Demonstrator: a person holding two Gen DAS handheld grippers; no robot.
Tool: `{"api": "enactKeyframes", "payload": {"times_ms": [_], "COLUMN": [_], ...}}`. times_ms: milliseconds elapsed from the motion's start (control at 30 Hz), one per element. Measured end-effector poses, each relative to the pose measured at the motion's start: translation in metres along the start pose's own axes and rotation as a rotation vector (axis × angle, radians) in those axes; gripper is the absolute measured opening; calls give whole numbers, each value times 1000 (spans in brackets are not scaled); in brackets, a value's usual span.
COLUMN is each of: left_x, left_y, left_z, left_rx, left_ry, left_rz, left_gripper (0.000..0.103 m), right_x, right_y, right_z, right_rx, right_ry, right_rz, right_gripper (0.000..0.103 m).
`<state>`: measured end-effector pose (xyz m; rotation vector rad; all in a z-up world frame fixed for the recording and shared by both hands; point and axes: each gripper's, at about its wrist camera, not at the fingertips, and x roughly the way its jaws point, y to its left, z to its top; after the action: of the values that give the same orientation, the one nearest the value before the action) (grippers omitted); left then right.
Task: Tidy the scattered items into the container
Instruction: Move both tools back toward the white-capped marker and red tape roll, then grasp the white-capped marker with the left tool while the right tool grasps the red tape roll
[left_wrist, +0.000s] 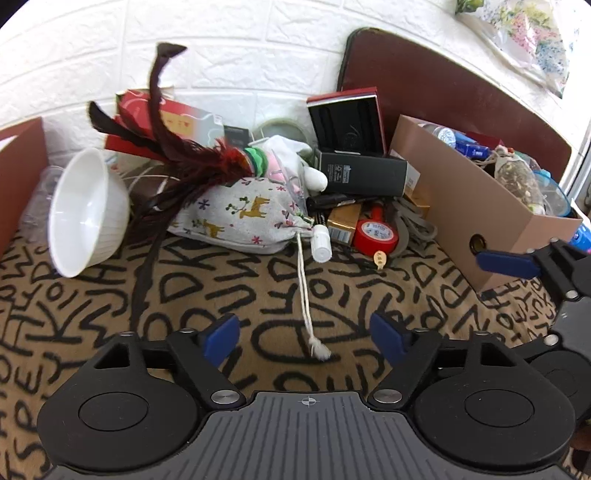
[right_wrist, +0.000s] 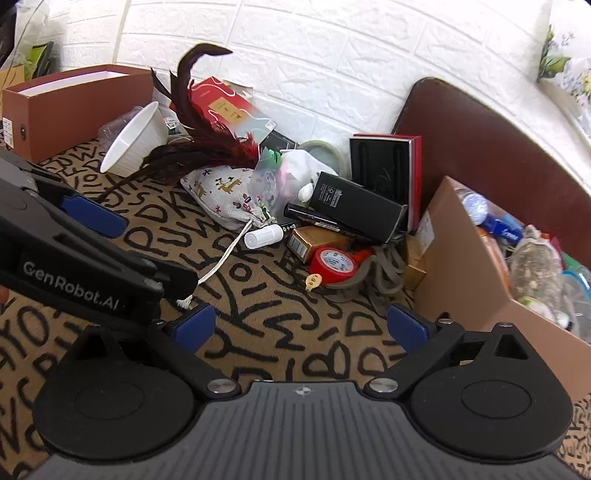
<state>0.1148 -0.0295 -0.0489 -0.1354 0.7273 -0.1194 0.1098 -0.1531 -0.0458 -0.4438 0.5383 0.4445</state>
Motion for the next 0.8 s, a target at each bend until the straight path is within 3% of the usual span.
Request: {"api": "enactKeyframes", "payload": {"times_ms": [167, 300, 367, 500, 600, 633, 800], "left_x": [24, 47, 59, 81, 99, 104, 102], "left_y": [-1, -2, -5, -2, 0, 1, 4], "left_z": [18, 33, 39, 50, 53, 53, 49], "left_rx": [24, 18, 28, 6, -3, -5, 3], "left_ry": [14, 33, 35, 56, 87, 101, 89], "left_rz": [-48, -75, -73, -86, -96, -92, -89], "left_gripper": [67, 63, 62, 55, 35, 20, 14], "right_x": [26, 46, 58, 81, 96, 101, 109], "right_y": [-8, -18, -23, -31, -32, -31, -25], "right_z": [5, 11, 15, 23, 26, 26, 24], "right_rx": [15, 11, 7, 2, -11, -27, -18], "right_ry": [4, -6, -3, 19, 38, 44, 74], "right_rz": [10, 21, 16, 27, 45, 47, 77], "right_gripper": [83, 67, 66, 55, 46, 45, 19]}}
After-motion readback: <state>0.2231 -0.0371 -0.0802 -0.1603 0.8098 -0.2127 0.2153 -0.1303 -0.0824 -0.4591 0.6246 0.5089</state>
